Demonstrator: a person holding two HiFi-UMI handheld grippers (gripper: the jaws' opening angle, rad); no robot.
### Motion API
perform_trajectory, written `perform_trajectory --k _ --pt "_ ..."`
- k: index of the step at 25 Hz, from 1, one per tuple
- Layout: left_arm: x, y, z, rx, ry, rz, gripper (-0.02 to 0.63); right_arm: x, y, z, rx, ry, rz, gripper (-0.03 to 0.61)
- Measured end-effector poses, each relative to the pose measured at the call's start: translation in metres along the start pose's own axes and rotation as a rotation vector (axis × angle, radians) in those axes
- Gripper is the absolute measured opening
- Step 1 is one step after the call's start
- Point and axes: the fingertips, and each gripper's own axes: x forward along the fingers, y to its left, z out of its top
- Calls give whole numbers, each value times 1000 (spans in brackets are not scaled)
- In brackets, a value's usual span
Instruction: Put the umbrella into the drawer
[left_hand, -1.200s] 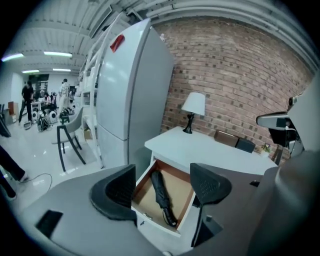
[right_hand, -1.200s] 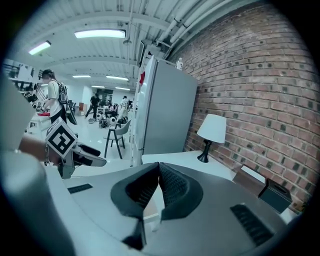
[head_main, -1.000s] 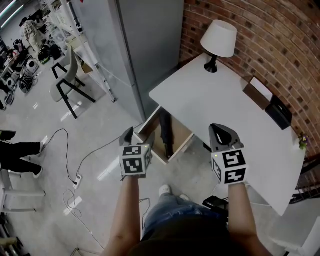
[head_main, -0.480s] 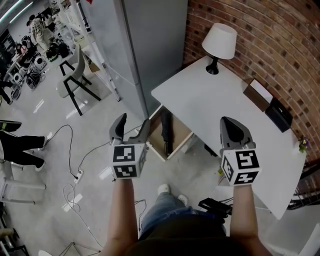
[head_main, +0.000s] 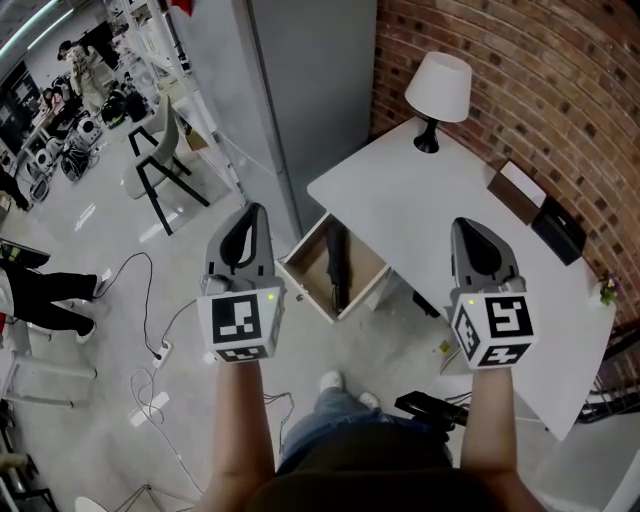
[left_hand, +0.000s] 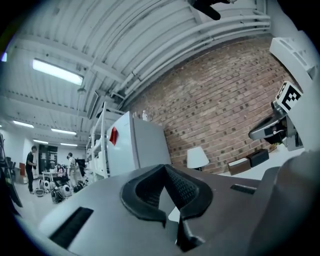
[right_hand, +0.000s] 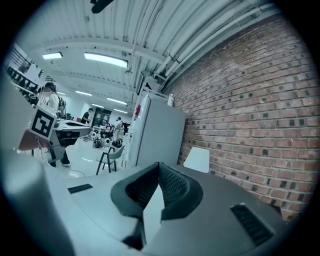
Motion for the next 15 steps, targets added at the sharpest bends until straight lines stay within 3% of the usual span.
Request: perform_trajectory --k 5,15 --pt "-4 9 31 29 -75 25 2 -5 -2 20 -7 -58 9 0" --pt "-4 17 42 47 -83 38 0 -7 -6 43 -39 -115 -12 0"
